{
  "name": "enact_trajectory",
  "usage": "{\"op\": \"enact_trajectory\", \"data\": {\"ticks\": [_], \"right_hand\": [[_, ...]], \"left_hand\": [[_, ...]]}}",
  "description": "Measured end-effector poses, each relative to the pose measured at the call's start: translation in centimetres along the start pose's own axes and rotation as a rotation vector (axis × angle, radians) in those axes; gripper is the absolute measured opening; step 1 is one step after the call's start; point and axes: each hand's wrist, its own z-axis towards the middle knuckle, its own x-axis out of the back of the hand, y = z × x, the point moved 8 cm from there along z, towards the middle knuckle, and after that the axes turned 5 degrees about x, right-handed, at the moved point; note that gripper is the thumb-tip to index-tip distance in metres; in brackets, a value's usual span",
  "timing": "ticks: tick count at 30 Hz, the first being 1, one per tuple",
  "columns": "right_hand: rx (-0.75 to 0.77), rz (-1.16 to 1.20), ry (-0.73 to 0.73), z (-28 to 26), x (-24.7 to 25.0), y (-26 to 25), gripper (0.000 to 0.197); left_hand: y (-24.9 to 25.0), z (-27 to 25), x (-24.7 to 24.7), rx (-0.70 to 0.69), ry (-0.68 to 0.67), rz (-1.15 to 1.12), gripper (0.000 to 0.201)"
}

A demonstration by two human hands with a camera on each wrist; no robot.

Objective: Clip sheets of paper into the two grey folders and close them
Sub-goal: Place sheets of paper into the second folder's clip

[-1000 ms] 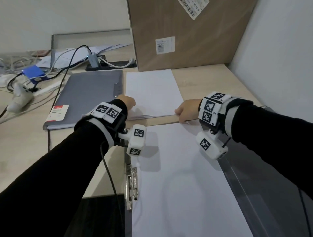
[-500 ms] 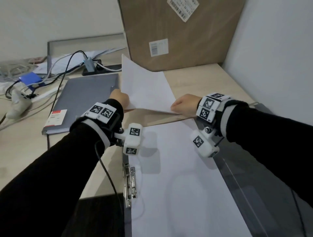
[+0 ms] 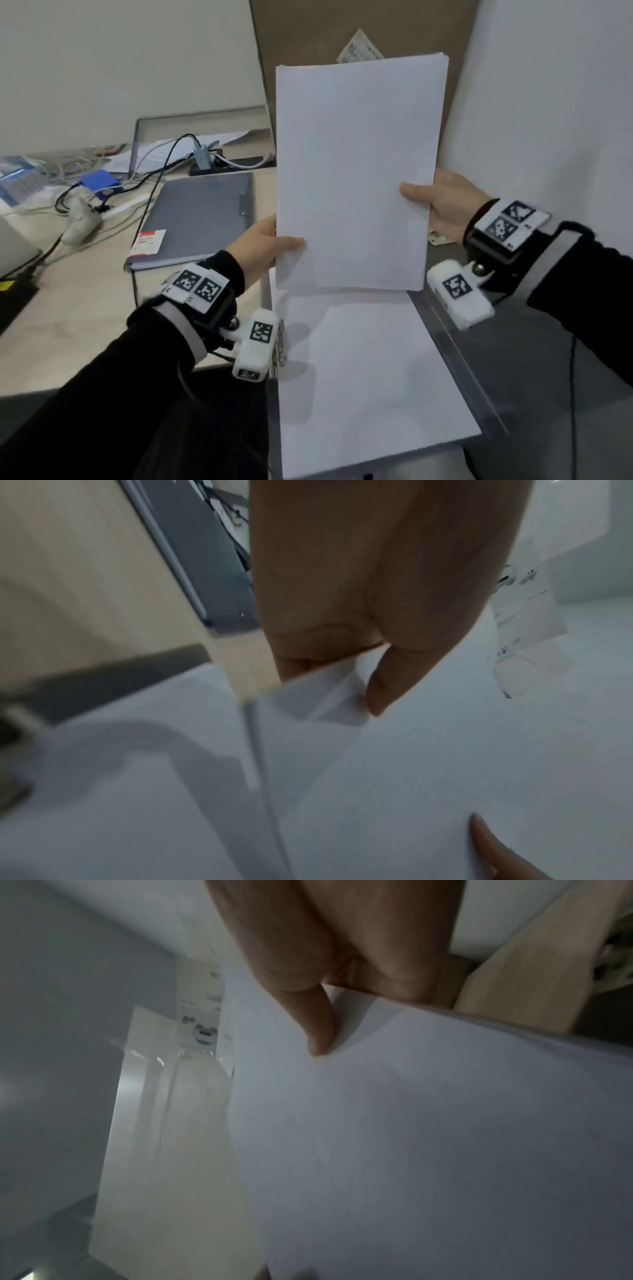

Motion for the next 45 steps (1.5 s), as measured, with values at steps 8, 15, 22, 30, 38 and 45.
{"op": "enact_trajectory", "data": {"ticks": [8, 15, 22, 30, 38, 45], "right_hand": [[0.082, -0.302, 0.178, -5.3, -0.3, 3.9, 0.032], [0.066, -0.573, 0.391, -7.1, 6.3, 0.4, 0.031], [-0.08, -0.55, 0.446, -10.7, 12.4, 2.0, 0.012], [-0.32, -0.567, 0.367, -13.2, 13.7, 6.3, 0.038], [-0.345, -0.575, 0.32, -13.3, 12.8, 7.3, 0.037], [-0.342, -0.505, 0.25, -12.9, 12.5, 7.3, 0.034]], "left_hand": [[-3.2, -0.9, -1.7, 0.052, 0.213, -0.146, 0.035], [-3.3, -2.1, -3.1, 0.094, 0.157, 0.578, 0.045], [-5.9, -2.5, -8.2, 0.198, -0.131, 1.276, 0.06], [-6.0, -1.2, -3.4, 0.264, -0.123, 1.218, 0.058], [-2.3, -0.2, -3.8, 0.192, 0.108, 0.921, 0.04], [-3.0, 1.7, -12.5, 0.286, -0.052, 0.033, 0.019]]}}
